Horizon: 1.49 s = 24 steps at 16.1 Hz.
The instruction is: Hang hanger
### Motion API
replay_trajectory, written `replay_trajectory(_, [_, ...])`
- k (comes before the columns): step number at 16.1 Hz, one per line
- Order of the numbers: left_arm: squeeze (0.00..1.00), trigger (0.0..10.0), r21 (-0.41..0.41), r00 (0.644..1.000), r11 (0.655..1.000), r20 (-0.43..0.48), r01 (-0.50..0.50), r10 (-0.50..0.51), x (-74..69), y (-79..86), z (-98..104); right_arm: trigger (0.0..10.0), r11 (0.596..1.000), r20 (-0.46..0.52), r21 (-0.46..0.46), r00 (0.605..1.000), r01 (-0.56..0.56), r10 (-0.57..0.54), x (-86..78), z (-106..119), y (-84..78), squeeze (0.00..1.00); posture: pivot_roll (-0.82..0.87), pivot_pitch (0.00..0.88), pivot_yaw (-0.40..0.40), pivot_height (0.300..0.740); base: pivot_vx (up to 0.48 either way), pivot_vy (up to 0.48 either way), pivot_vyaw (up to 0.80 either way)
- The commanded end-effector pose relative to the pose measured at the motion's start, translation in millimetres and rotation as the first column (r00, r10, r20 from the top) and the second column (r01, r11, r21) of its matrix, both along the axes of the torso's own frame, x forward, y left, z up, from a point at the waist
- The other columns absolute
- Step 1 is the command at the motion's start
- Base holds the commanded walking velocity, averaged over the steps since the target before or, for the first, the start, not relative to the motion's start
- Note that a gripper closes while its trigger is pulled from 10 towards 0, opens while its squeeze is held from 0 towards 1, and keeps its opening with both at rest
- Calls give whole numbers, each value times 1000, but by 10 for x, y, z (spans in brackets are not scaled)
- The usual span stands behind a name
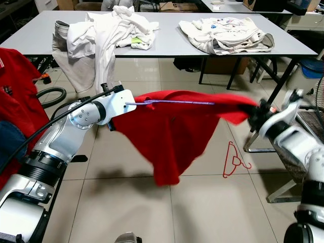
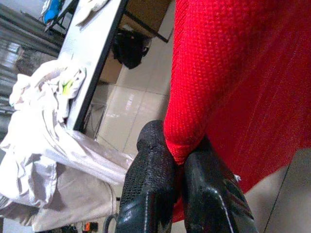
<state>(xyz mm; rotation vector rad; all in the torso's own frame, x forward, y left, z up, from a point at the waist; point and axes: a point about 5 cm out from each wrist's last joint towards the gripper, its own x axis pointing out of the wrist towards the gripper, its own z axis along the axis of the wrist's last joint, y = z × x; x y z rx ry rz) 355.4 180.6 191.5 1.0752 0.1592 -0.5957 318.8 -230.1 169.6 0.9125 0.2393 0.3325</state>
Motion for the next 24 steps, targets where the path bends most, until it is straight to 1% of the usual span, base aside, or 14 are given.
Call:
replay_trajectory(1, [0,0,43,982,981,8,-191,191,7,416,-8,0,995,32,-30,995,94,-93,-25,73,-211,0,39,0,-35,740,0,0,0])
replay_trajectory(4, [0,0,95,965,961,-3,-260,261,25,474,-169,0,999,74,18,996,49,-50,-32,166,-44,0,39,0,-39,740,0,0,0])
replay_trajectory(6, [0,0,119,945,940,-21,-321,326,59,532,-285,0,1000,95,30,995,-4,1,-67,215,130,0,39,0,-40,740,0,0,0])
replay_trajectory(8, [0,0,149,931,927,-73,-344,358,67,538,-430,0,998,119,47,992,-35,29,-79,289,267,0,37,0,-39,740,0,0,0])
replay_trajectory(11, [0,0,235,922,935,-223,-266,318,43,395,-670,0,996,157,65,987,-53,42,-42,458,423,0,36,0,-38,740,0,0,0])
replay_trajectory(13, [0,0,280,916,934,-271,-219,296,30,358,-714,0,997,158,62,987,-39,29,-21,491,420,0,37,0,-37,740,0,0,0])
replay_trajectory(14, [0,0,270,920,947,-300,-172,253,55,274,-700,0,1000,135,2,991,12,-12,25,481,344,0,36,0,-32,740,0,0,0])
replay_trajectory(17, [0,0,36,907,975,-363,-217,215,102,143,-591,0,983,99,-180,994,-35,53,-51,320,417,0,39,0,-36,740,0,0,0])
replay_trajectory(18, [0,0,-99,891,971,-426,-218,156,98,89,-533,0,960,50,-271,995,-71,88,-121,146,485,0,42,0,-34,740,0,0,0])
replay_trajectory(20, [0,0,-182,884,973,-466,-143,43,54,30,-463,0,937,19,-342,997,-69,81,-150,14,493,0,44,0,-31,740,0,0,0])
replay_trajectory(21, [0,0,-256,870,962,-491,-92,-47,17,-24,-363,0,914,30,-398,994,-83,103,-168,-38,519,0,47,0,-30,740,0,0,0])
replay_trajectory(22, [0,0,-286,867,957,-489,-56,-95,3,-58,-289,0,902,52,-418,988,-111,146,-188,-35,574,0,48,0,-30,740,0,0,0])
replay_trajectory(23, [0,0,-334,855,943,-486,9,-181,-32,-118,-176,4078,867,104,-472,966,-161,236,-237,-22,678,0,49,0,-27,740,0,0,0])
replay_trajectory(24, [0,0,-390,839,918,-475,70,-266,-65,-198,-44,10000,803,156,-554,920,-219,359,-304,-25,802,0,49,0,-25,740,0,0,0])
